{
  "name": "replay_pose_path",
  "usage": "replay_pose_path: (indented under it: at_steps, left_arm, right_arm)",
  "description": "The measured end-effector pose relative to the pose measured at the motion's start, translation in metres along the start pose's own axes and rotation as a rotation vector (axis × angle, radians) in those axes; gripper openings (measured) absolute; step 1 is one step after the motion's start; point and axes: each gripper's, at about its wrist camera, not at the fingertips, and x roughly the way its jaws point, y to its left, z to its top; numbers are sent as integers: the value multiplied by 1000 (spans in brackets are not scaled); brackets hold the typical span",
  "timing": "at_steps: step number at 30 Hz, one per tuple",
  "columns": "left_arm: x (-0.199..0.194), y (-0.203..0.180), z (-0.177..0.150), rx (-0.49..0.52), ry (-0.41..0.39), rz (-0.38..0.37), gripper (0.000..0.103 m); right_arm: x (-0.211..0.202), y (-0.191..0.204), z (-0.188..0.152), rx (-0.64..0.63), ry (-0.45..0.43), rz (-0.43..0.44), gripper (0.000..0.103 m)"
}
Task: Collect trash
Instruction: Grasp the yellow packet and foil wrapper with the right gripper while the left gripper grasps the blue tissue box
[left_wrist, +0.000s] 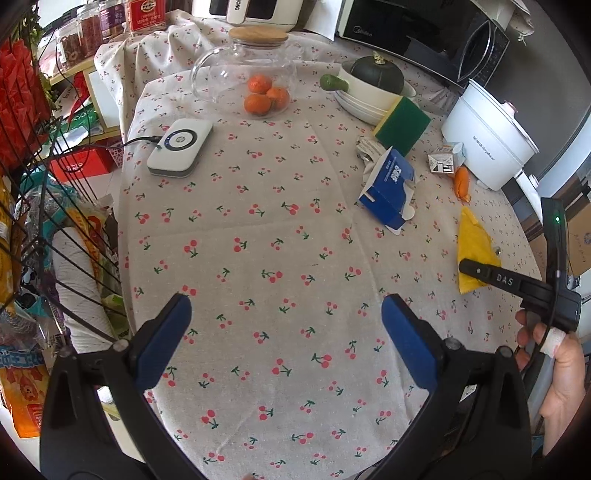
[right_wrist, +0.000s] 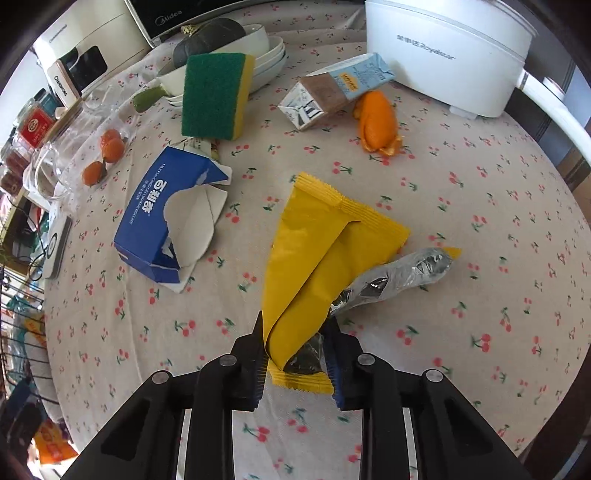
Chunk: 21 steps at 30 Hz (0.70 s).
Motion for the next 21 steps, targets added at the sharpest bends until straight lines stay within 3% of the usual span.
replay_pose_path:
  at_steps: [8,12,16,21]
  left_arm:
    - [25,-54,17,102,-26,-58,102]
    - [51,-86,37,183,-62,-37,102]
    - [83,-107,47,268,-69,12,102]
    - [108,-105,60,205,-73,-36,98]
  right_arm:
    - [-61,-67,-51,-49,-27,7,27]
    - [-71,-95,-59,-85,-23,-11,27]
    - [-83,-109,-53,-75,-61,30,27]
    - [-88,-114,-57,-92,-53,56,27]
